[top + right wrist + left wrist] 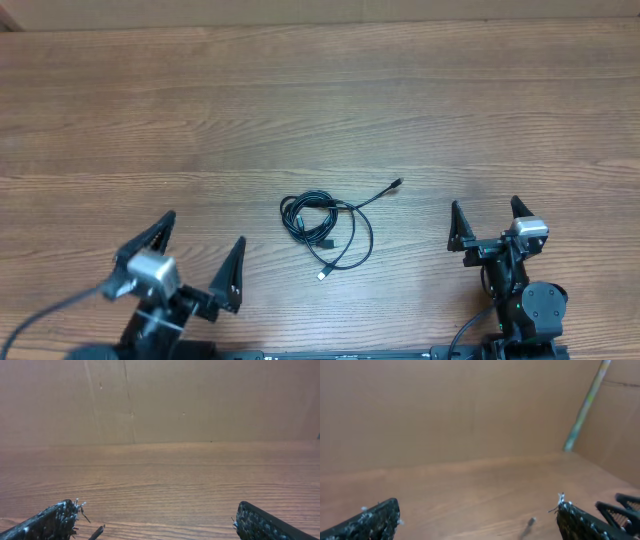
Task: Untangle cables
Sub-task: 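Move the left gripper forward over the black cable coil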
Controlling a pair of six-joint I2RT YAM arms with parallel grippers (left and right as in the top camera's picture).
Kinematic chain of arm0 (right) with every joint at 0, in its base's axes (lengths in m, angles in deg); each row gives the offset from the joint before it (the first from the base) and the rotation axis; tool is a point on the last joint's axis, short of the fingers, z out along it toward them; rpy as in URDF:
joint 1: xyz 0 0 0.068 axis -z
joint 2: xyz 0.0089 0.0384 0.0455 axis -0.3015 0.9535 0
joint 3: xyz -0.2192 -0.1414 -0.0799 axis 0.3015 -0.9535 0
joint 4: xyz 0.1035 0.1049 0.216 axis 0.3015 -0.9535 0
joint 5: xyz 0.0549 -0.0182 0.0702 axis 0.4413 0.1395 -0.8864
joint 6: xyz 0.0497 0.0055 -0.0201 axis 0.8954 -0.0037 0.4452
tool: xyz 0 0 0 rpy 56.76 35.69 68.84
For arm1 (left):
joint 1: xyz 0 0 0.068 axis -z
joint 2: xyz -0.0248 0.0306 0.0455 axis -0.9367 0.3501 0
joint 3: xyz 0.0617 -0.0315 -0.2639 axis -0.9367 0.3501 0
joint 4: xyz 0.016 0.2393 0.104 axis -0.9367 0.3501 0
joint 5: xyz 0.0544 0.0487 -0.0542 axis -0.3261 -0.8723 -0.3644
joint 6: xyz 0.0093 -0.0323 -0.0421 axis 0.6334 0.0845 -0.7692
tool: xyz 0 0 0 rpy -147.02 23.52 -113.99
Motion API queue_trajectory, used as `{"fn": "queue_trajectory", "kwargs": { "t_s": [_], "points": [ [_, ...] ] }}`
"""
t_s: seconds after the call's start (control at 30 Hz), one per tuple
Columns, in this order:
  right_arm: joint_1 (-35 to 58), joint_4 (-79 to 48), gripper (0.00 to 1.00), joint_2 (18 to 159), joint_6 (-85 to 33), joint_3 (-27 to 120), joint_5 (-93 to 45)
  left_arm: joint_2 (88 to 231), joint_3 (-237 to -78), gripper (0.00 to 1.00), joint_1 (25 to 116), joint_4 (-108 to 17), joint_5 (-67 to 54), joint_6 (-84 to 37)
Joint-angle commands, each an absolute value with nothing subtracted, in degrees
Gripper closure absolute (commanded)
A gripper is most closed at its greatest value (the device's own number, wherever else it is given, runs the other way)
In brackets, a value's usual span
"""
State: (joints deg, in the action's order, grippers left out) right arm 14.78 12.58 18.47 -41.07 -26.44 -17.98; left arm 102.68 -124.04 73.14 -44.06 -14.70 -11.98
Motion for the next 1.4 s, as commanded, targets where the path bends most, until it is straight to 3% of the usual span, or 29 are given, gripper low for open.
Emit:
{"fn": "queue_trajectory", "kwargs": {
  "t_s": [0.0,0.47,0.9,1.37],
  "points": [
    [14.63,12.93,0.0,18.01,-41.31,-27.01,-17.43,110.22,-130.18,0.0,72.64,-40.48,-10.44,-12.44],
    [14.63,12.93,0.0,18.03,-41.31,-27.01,-17.43,130.39,-133.38,0.0,72.64,-24.37,5.76,-21.07],
    [14.63,12.93,0.0,18.01,-41.31,-27.01,-17.43,137.37,-133.35,0.0,72.64,-15.65,5.04,-20.85],
    [14.63,12.93,0.0,18.01,-41.31,-27.01,-17.43,137.41,-133.33,0.0,72.64,-15.23,-10.37,-30.18]
  ]
}}
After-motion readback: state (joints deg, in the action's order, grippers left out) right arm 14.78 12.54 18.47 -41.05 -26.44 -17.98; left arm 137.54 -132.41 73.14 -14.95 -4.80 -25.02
